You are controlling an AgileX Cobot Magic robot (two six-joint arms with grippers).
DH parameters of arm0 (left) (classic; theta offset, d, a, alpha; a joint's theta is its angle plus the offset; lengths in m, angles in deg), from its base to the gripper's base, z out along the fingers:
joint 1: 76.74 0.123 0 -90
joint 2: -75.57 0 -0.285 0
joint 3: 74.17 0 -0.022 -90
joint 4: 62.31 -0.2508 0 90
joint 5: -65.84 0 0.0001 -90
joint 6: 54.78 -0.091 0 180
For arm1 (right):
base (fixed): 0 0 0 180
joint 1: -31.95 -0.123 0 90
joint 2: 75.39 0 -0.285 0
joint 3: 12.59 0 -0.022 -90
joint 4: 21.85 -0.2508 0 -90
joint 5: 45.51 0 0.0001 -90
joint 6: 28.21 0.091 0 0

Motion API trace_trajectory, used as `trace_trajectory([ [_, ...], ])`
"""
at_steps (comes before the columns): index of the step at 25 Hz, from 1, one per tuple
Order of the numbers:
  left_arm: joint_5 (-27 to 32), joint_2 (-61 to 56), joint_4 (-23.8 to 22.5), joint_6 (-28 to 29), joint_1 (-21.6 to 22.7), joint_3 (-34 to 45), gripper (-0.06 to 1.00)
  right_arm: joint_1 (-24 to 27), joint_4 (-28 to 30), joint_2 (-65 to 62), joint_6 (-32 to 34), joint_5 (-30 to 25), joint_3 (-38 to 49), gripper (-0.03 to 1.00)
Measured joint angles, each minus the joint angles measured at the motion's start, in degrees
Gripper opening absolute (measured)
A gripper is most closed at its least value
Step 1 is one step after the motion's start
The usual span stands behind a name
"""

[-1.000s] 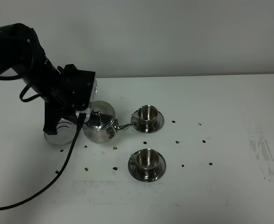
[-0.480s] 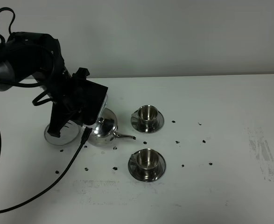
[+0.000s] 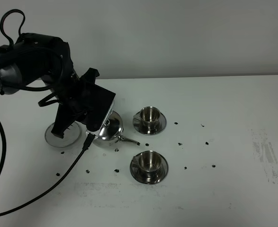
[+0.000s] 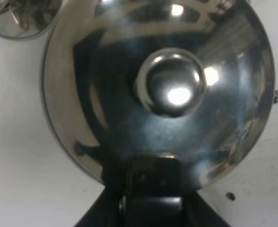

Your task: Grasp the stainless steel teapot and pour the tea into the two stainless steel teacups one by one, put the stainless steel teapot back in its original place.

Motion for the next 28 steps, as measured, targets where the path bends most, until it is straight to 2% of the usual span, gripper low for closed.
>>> trace_trajectory([
  [10, -1.0, 1.1, -2.0, -0.3, -1.6, 0.0, 0.22, 0.0, 0.0, 0.0, 0.0, 0.0, 0.0, 0.21],
  [24, -2.1, 1.1, -8.4, -0.4, -4.5, 0.0, 0.22, 0.0, 0.0, 0.0, 0.0, 0.0, 0.0, 0.21],
  [28, -2.9, 1.1, -8.9, -0.4, -5.2, 0.0, 0.22, 0.0, 0.0, 0.0, 0.0, 0.0, 0.0, 0.21],
])
